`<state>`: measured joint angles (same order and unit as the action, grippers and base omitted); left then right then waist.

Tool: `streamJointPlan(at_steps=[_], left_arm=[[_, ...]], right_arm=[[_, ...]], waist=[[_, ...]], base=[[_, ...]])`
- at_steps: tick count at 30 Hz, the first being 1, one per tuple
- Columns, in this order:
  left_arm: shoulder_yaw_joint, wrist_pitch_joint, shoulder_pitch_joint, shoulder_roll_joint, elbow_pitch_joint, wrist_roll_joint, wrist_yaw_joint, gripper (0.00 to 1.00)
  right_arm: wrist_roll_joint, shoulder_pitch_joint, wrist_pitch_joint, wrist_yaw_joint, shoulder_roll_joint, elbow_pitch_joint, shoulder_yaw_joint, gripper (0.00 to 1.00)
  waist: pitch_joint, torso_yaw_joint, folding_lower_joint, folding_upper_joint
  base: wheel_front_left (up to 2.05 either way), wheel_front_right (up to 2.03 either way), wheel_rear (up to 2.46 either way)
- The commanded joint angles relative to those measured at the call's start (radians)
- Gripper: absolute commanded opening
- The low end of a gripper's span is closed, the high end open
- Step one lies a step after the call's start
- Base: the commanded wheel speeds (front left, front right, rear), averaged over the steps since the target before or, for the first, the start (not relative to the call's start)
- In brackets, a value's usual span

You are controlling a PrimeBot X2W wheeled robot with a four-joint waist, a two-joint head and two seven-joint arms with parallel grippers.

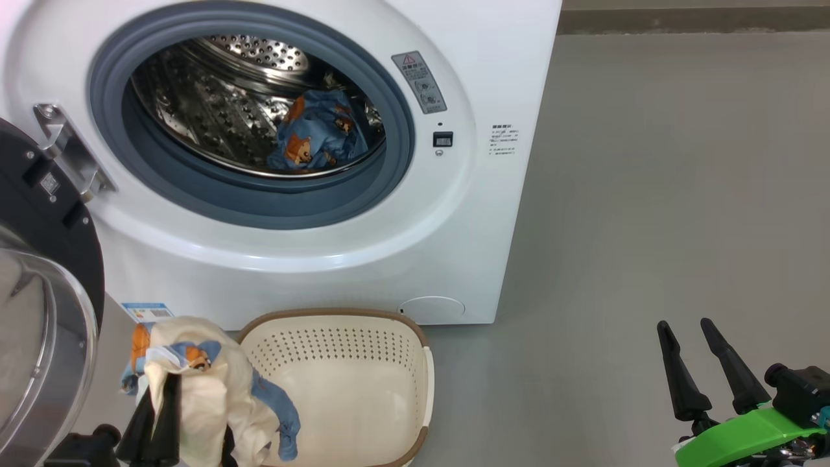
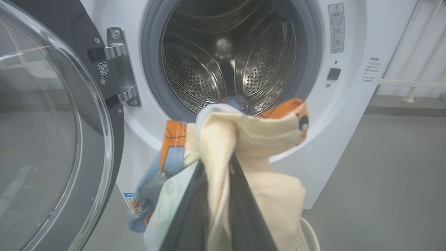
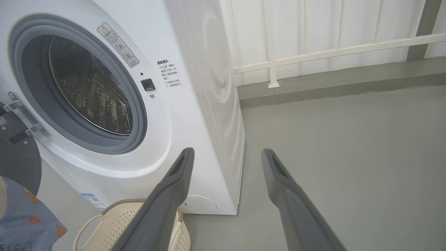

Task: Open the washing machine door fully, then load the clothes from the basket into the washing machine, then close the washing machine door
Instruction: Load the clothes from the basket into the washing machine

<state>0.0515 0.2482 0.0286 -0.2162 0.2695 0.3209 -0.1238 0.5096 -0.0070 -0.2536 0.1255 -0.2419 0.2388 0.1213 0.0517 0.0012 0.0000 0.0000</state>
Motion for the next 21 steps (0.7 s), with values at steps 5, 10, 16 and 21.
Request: streamJointPlan(at_steps=[5, 10, 16, 21], left_arm=[[-0.057, 0.014, 0.012, 0.004, -0.063, -0.024, -0.003, 0.00], [-0.066, 0.014, 0.051, 0.015, -0.060, -0.019, -0.005, 0.00], [-0.057, 0.014, 0.134, 0.014, -0.047, -0.020, -0.006, 0.00], [-0.052, 0.014, 0.259, 0.004, -0.038, -0.021, -0.007, 0.00]], right_arm=[[0.013, -0.012, -0.008, 0.005, -0.024, -0.030, 0.007, 1.00], [0.010, -0.042, -0.008, 0.005, -0.021, -0.038, 0.008, 1.00], [0.009, -0.080, -0.008, 0.005, -0.011, -0.042, 0.008, 1.00], [0.007, -0.125, -0.008, 0.005, 0.003, -0.047, 0.012, 1.00]], waist=[[0.033, 0.010, 0.0000, 0.0000], [0.084, 0.005, 0.0000, 0.0000], [0.152, -0.008, 0.0000, 0.0000], [0.231, -0.026, 0.0000, 0.0000]], base=[[0.00, 0.00, 0.00], [0.00, 0.00, 0.00], [0.00, 0.00, 0.00], [0.00, 0.00, 0.00]])
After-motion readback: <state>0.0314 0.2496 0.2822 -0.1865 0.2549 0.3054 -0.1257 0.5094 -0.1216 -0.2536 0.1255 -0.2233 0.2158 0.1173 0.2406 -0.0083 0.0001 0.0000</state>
